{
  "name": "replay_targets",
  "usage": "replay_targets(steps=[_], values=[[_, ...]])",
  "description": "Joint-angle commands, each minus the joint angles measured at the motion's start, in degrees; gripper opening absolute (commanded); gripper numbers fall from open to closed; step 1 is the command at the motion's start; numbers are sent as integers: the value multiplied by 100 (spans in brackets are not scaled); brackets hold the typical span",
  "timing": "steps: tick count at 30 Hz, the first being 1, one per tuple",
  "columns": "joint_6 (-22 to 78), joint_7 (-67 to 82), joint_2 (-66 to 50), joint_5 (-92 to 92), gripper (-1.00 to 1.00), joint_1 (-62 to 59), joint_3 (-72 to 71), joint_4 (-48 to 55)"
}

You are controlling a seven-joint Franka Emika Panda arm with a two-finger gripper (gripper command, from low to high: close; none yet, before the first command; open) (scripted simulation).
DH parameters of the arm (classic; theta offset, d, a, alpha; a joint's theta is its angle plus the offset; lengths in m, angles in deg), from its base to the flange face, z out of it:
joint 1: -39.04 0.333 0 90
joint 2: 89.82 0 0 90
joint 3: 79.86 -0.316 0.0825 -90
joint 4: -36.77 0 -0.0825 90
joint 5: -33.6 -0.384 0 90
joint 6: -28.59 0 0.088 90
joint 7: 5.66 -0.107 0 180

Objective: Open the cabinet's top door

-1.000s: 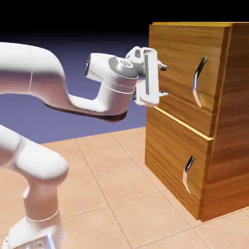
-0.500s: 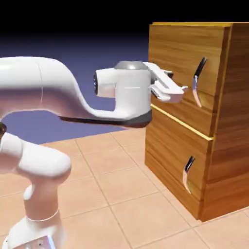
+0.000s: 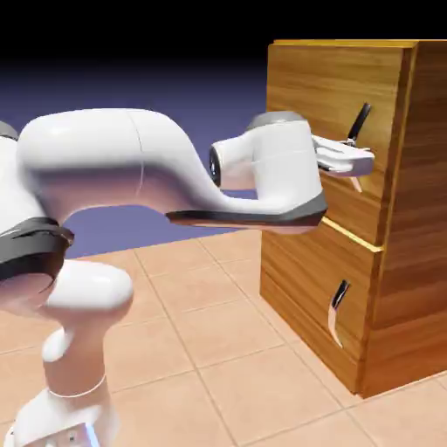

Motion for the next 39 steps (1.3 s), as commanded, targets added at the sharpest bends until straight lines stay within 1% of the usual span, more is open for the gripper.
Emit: replay_targets(steps=[1, 6, 12, 19, 24, 29, 34, 39], values=[[82, 37, 24, -132, -100, -207, -171, -155], [538, 297, 252, -882, -100, -1245, -1083, -942], [1139, 785, 798, -2124, -100, -2412, -2317, -1912], [1886, 1480, 1649, -3852, -100, -3259, -3708, -2817], [2518, 1945, 2223, -5098, -100, -3450, -4635, -3239], [3313, 2306, 2659, -6341, -100, -3385, -5629, -3471], [4198, 2496, 2830, -7484, -100, -3214, -6667, -3474], [5111, 2539, 2719, -8507, -100, -3115, -7705, -3243]])
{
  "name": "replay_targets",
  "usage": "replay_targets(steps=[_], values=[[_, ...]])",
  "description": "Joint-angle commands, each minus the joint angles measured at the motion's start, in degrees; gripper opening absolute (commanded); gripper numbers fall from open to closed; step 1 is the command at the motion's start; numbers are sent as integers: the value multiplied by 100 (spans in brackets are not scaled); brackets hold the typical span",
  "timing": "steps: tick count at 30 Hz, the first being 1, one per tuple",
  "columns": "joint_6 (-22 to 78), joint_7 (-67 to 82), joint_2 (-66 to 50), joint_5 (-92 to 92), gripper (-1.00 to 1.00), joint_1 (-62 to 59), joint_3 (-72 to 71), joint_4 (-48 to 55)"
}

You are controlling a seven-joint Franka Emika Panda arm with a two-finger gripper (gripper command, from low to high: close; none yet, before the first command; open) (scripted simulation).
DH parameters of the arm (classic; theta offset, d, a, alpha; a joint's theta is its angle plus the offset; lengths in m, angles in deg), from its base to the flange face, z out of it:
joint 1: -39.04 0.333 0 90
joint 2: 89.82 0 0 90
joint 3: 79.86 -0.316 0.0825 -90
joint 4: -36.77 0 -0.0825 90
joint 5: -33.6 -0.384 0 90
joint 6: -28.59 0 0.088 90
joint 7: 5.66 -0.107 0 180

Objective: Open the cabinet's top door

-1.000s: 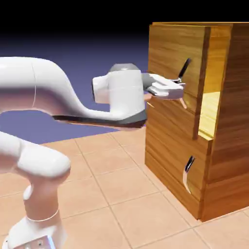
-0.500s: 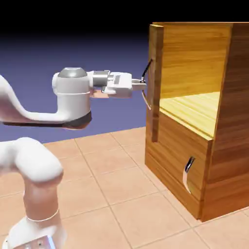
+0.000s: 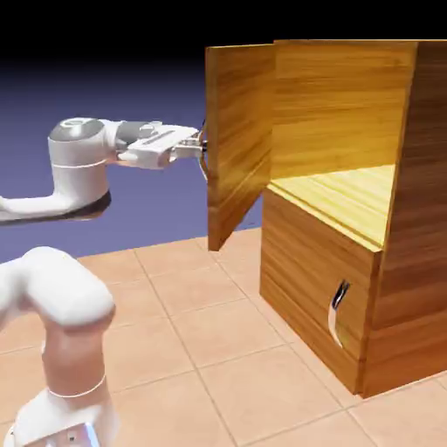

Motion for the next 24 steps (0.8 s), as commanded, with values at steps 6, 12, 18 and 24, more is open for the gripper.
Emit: replay_targets(steps=[6, 12, 18, 24], values=[[1136, -67, -429, -1107, -100, -178, -1246, 611], [2341, -170, -1015, -2052, -100, -855, -2492, 1625], [3469, -205, -1472, -2729, -100, -1937, -3620, 2870], [4420, -120, -1653, -3172, -100, -3142, -4547, 4115]])
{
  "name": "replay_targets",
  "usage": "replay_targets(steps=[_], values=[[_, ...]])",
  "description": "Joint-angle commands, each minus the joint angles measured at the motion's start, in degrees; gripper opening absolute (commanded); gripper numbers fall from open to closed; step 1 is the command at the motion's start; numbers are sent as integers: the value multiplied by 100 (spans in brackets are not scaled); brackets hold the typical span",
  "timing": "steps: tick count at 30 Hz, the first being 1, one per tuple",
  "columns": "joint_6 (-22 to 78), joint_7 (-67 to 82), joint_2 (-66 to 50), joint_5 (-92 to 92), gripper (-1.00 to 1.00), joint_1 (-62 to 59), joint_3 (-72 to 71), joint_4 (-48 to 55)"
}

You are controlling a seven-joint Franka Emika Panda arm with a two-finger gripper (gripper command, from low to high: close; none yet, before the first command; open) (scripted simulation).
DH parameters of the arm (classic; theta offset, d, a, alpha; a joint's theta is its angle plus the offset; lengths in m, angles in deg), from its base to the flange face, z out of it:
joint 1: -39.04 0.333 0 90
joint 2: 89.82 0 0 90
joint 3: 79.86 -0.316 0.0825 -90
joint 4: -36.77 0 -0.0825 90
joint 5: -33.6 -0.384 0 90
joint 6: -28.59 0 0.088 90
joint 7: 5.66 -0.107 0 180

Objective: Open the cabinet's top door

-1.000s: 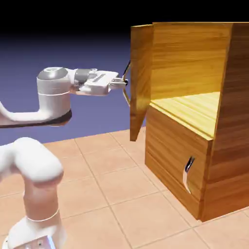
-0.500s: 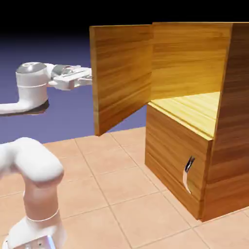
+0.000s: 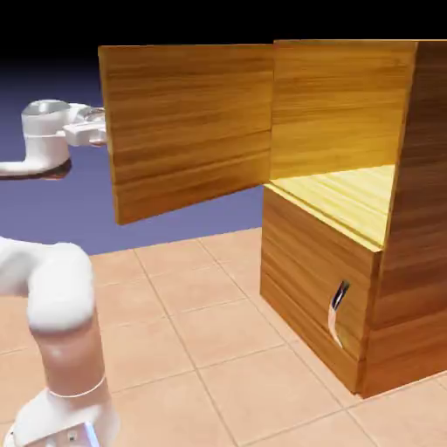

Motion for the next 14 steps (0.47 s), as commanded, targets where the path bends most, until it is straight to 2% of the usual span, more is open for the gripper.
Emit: replay_targets(steps=[1, 14], values=[[141, 27, -6, -59, -100, -205, -139, 207], [1867, 672, 360, -527, -100, -2737, -1419, 2906]])
